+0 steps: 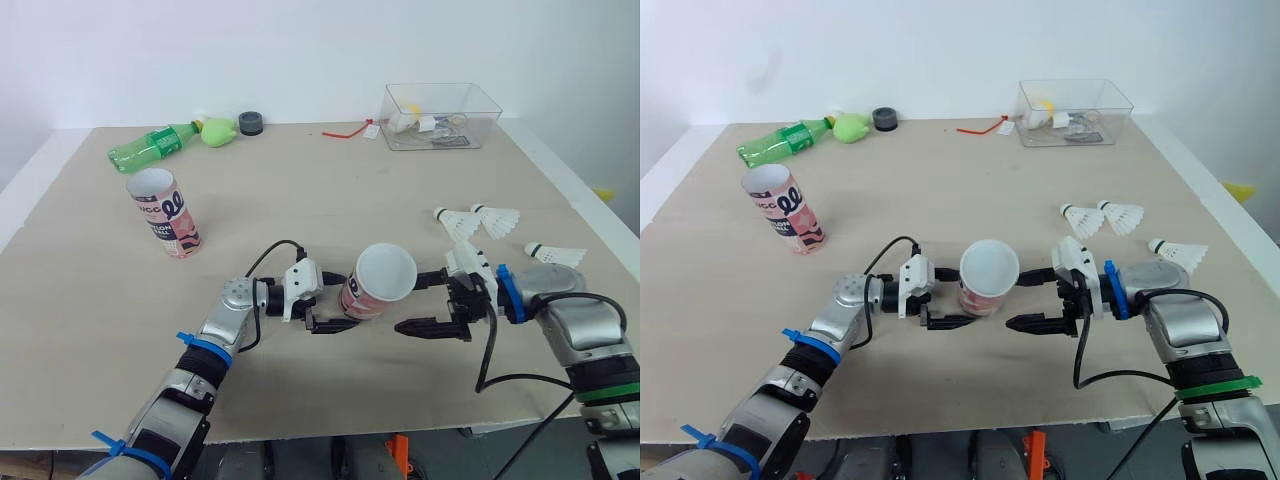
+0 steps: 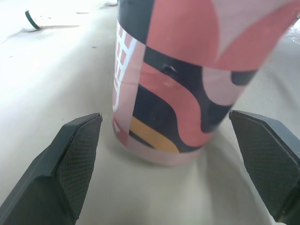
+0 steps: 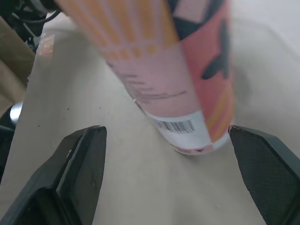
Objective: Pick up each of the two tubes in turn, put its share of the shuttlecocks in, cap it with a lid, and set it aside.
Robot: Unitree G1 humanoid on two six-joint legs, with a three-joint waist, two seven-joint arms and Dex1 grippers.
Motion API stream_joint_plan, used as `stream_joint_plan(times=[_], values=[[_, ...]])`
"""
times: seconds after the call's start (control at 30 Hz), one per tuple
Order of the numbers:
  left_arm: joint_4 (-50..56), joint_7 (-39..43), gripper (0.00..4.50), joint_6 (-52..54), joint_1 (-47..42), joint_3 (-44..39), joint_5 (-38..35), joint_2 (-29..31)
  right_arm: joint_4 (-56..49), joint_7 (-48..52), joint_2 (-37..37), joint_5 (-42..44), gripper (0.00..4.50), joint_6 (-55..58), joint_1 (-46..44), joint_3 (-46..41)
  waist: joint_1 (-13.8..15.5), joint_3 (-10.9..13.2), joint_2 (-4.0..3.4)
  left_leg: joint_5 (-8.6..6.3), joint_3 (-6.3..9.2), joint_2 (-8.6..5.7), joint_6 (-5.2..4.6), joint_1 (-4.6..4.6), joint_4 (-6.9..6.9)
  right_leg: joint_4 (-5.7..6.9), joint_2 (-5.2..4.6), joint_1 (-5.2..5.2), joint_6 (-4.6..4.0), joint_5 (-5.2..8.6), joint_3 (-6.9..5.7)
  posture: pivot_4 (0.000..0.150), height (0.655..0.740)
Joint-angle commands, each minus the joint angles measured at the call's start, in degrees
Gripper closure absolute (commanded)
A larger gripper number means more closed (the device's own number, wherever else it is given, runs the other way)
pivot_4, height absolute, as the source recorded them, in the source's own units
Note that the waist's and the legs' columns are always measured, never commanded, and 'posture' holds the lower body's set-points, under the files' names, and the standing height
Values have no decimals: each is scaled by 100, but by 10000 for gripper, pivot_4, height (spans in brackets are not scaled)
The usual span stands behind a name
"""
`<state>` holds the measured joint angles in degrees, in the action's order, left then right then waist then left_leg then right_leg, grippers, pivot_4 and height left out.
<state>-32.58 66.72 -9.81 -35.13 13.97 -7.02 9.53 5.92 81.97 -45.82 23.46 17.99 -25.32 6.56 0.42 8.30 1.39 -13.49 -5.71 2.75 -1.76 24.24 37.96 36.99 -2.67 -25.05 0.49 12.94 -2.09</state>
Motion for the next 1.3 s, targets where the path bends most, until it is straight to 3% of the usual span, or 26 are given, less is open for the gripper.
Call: stream_joint_plan(times=[0.03,0.7,1.3], values=[[146,48,0,117,106,34,-47,38,-97,-11,101,24,428,139,-277,1,-1,1,-1,0,0,0,0,0,1,1,-1,0,-2,-1,1,1500,7400],[476,189,0,369,212,44,-121,192,359,-368,1038,-462,428,-199,-563,261,0,5,-3,0,-1,-1,0,2,25,13,-2,5,-24,-20,2,1500,7400],[987,88,0,329,636,-286,-301,960,473,-630,1598,-652,428,-551,-510,461,-5,5,-5,15,-4,23,25,0,47,27,21,4,-24,-38,7,1500,7400]])
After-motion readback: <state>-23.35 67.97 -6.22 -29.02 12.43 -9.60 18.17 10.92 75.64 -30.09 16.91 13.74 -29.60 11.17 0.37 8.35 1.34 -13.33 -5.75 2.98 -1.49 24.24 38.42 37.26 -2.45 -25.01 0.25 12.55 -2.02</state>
